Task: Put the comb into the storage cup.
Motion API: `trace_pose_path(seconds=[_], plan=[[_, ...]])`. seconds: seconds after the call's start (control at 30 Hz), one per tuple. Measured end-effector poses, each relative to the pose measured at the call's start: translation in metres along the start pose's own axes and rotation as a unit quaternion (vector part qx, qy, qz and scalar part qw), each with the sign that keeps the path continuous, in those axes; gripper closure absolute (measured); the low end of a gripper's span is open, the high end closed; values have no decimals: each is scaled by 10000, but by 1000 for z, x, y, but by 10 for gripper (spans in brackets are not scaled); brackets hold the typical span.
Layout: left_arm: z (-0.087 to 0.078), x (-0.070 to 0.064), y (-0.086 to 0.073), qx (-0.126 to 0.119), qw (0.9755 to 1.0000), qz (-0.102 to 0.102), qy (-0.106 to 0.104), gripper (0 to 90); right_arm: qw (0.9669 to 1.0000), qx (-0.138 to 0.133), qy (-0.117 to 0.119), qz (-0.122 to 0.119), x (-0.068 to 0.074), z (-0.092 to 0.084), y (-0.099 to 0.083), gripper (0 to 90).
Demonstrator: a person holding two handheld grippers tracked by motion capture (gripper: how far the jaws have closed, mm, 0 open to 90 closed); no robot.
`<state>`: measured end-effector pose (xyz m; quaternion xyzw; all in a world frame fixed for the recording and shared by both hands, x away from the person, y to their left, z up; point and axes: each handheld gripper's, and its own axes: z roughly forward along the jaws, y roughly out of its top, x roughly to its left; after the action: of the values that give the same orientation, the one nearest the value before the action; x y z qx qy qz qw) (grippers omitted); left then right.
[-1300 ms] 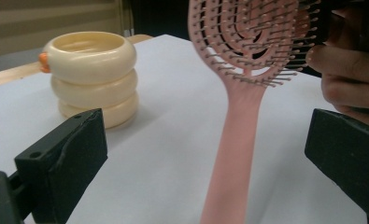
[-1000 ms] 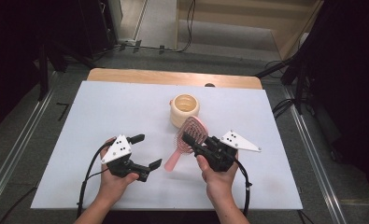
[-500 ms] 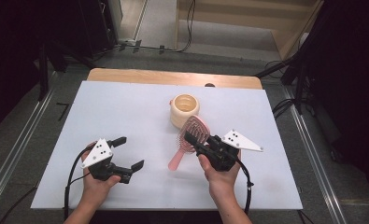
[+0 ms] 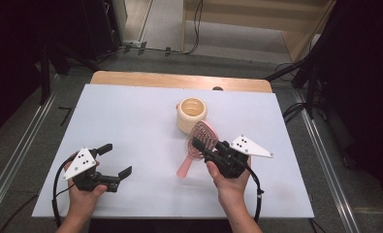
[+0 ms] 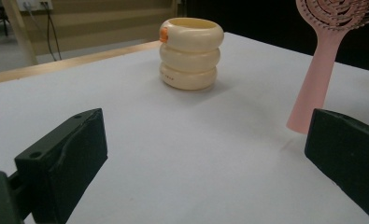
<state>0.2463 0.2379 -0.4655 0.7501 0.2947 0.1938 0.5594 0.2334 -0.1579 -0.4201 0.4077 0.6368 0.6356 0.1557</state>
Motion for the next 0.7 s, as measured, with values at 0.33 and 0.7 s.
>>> trace_pose_path(seconds=[0.33, 0.7], plan=[[-14, 9, -8, -53, 9999, -50, 124, 0, 9999, 44, -57, -142, -3, -4, 2, 618], [-25, 23, -20, -47, 9992, -114, 377, 0, 9997, 36, -172, -186, -13, -12, 10, 618]])
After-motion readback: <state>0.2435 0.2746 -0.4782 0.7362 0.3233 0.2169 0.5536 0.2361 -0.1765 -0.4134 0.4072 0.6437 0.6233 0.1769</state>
